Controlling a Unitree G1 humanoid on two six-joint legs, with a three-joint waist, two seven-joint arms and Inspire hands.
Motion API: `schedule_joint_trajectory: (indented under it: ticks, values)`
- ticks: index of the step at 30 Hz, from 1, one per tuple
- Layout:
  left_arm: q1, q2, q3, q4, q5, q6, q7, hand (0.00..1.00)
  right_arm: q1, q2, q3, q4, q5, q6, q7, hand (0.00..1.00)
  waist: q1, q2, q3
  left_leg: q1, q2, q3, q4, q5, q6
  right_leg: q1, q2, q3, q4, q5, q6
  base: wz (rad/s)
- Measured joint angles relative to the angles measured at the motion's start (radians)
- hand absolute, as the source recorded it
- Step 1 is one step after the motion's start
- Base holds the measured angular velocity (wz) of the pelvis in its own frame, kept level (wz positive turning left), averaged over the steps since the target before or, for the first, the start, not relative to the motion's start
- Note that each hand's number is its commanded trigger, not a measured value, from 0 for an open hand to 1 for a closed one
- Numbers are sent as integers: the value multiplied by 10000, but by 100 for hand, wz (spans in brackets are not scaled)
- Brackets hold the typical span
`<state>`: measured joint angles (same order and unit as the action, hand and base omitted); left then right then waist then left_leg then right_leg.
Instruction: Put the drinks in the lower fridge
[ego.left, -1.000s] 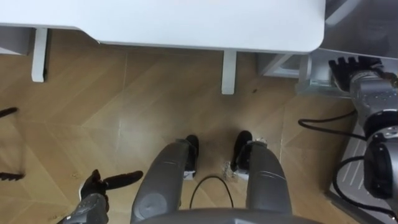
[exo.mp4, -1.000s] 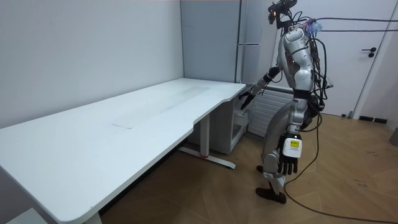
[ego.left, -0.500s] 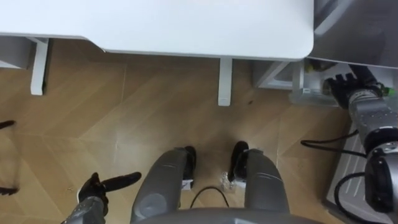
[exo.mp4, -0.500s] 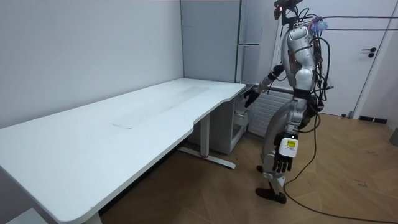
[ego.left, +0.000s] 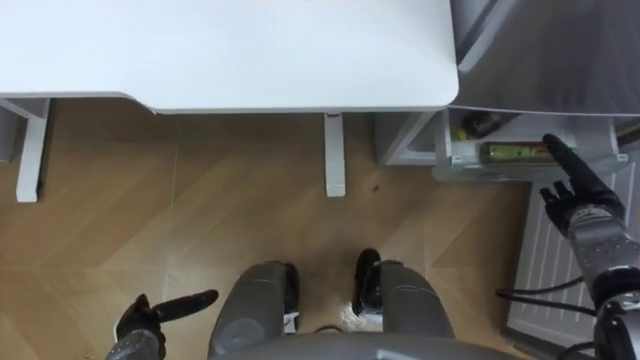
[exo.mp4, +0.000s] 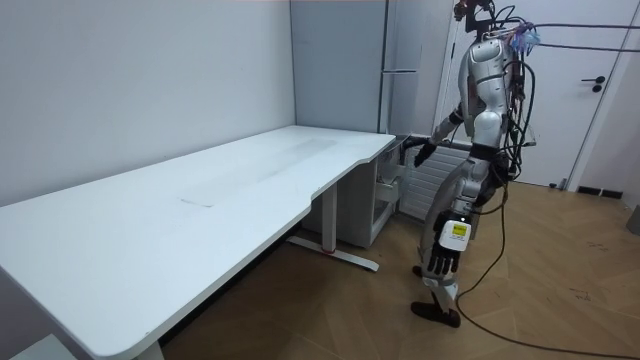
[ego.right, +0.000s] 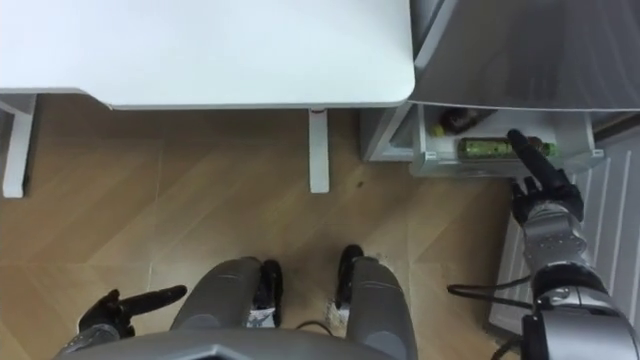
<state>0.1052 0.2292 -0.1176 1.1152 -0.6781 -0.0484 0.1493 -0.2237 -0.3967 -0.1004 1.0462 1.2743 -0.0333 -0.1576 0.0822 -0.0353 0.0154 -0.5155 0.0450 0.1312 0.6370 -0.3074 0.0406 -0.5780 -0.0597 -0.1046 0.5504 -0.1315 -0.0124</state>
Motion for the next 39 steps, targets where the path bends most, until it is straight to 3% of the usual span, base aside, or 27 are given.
schedule_joint_trajectory:
  ticks: [11,17,25,31,34,39]
  values:
    - [-42,228,-8,-43,-160,-3,-22,0,45,45,-5,790,119,-36,-413,0,57,8,56,-508,153,510,101,-101,129,-740,169,464,16,186,53,-14]
    - [-289,219,-47,-154,-168,-69,-15,0,-683,44,6,1006,173,-57,-507,0,80,167,214,-1181,307,875,872,-448,221,-1680,38,448,876,37,6,-21]
    - [-343,297,-347,-406,-168,-170,308,0,-1443,-157,11,952,835,-212,-478,0,80,176,235,-2616,344,1105,2018,-789,376,-3375,-215,516,2199,-270,-33,-5]
    - [-185,589,-531,-1069,-184,-182,625,0,-2298,-603,29,936,1028,-236,-496,0,168,224,234,-3889,354,1222,2670,-907,383,-4759,-318,618,2885,-326,-74,0]
    - [-179,623,-594,-1168,-172,-194,766,0,-2762,-936,29,844,1113,-320,-514,0,379,388,224,-4249,454,1341,2866,-937,467,-5164,-295,648,3044,-322,-101,-7]
    - [-141,647,-645,-1212,-175,-154,857,0,-3236,-1412,33,690,1136,-411,-564,0,647,475,224,-4592,461,1417,2928,-952,418,-5612,-364,631,3237,-366,-209,-1]
